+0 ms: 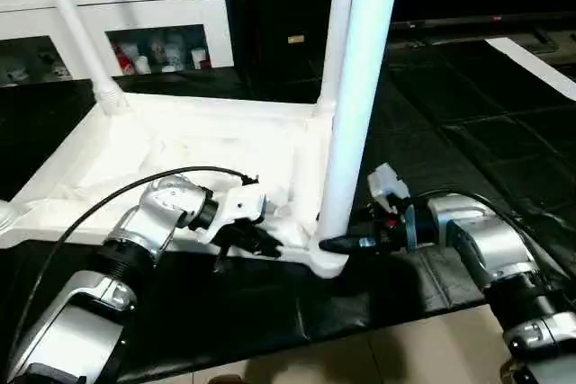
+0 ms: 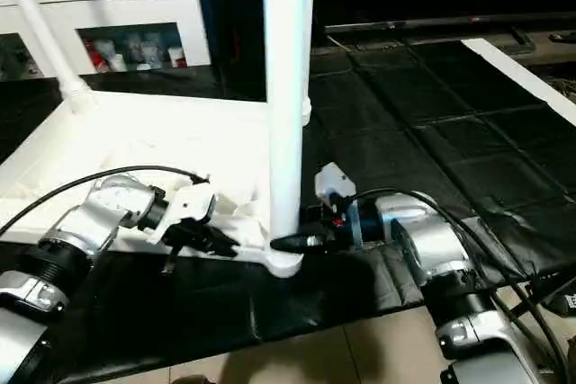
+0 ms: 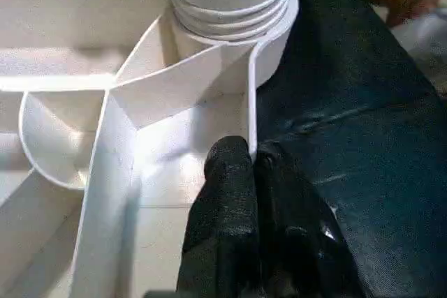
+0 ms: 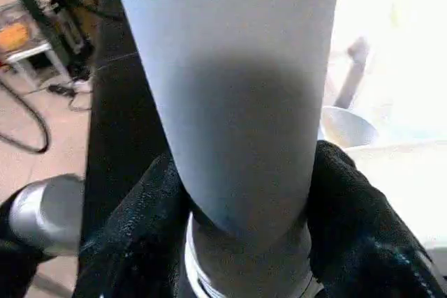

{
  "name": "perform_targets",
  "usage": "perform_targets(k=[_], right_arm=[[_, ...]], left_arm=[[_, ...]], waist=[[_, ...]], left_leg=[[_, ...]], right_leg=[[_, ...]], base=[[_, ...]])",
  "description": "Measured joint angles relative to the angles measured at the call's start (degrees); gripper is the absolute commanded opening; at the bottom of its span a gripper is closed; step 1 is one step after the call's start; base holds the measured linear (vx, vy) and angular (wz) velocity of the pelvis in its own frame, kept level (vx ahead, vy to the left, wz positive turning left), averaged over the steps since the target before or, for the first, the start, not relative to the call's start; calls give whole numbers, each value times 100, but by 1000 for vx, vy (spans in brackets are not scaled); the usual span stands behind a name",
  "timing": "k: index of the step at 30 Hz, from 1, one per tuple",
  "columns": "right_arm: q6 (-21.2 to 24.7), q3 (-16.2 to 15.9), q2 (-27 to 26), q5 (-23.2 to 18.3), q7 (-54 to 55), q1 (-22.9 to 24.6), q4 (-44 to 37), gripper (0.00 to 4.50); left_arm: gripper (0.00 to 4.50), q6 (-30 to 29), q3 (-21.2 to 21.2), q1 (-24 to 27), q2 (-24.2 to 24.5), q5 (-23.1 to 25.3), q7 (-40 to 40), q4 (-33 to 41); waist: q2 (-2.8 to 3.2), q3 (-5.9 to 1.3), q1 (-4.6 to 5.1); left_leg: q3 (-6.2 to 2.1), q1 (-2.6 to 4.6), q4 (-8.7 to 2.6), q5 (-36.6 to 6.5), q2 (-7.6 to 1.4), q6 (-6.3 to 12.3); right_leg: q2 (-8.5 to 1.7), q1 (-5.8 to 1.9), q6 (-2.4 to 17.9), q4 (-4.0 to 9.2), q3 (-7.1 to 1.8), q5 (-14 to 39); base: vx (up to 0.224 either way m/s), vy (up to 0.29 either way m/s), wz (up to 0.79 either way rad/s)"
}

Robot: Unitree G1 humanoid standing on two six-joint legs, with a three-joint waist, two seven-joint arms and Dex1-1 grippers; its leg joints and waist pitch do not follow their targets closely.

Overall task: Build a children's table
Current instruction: Rotate leg to tighten

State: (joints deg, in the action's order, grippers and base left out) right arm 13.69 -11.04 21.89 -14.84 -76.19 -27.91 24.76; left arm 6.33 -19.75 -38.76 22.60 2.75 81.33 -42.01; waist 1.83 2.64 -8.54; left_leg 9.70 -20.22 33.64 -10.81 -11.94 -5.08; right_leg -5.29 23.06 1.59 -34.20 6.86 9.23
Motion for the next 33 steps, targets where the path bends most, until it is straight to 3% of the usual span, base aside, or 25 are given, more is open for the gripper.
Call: perform_targets(k=[3,6,10,16,19,21,25,30,33], right_arm=[[-3,267,-396,139,946,172,-40,201],[92,540,-796,343,2138,179,-35,199],[202,929,-1424,629,3792,-158,363,198],[206,1066,-1862,1025,5153,-729,955,198],[43,1066,-1898,1197,5253,-791,1046,198],[-77,1072,-1905,1196,5253,-790,1097,251],[-320,1083,-1905,1097,5139,-706,1126,287],[-511,1042,-1592,1016,4238,-522,950,341],[-543,961,-1307,925,3604,-482,900,348]], left_arm=[[0,-315,181,-27,-102,150,-535,-99],[0,-729,264,-200,-341,298,-1199,-280],[0,-1393,501,-403,-837,333,-2288,-513],[0,-1793,756,-510,-1267,350,-3281,-624],[0,-1803,789,-514,-1309,362,-3377,-610],[0,-1801,794,-514,-1308,364,-3378,-596],[0,-1721,756,-502,-1269,365,-3337,-563],[0,-1398,718,-440,-1120,360,-2910,-525],[0,-1189,669,-416,-961,353,-2615,-526]], waist=[[4,-2,61],[10,-7,196],[22,-13,358],[33,-17,414],[39,-20,414],[40,-19,414],[49,-13,412],[89,9,406],[99,15,385]], left_leg=[[0,14,-1,3,1,-6],[0,20,-5,5,5,-8],[0,18,0,5,8,-8],[-3,15,-10,4,7,-8],[-3,8,-17,1,8,-5],[-2,4,-18,-2,8,-2],[-2,5,-16,-1,8,-1],[-2,-2,-17,-6,8,5],[-3,-28,-14,-6,4,7]], right_leg=[[0,-6,-15,-6,-2,7],[0,-21,-20,5,-4,10],[0,-23,-20,8,-6,9],[3,-19,-19,9,-4,8],[4,-15,-9,13,-5,4],[4,-11,-5,14,-6,2],[3,2,0,15,-6,-1],[3,10,0,18,-4,0],[4,17,4,15,1,3]], base=[[0,0,0],[0,0,0],[0,0,0],[0,0,0],[0,0,0],[0,0,0],[0,0,0],[0,0,0],[0,0,0]])
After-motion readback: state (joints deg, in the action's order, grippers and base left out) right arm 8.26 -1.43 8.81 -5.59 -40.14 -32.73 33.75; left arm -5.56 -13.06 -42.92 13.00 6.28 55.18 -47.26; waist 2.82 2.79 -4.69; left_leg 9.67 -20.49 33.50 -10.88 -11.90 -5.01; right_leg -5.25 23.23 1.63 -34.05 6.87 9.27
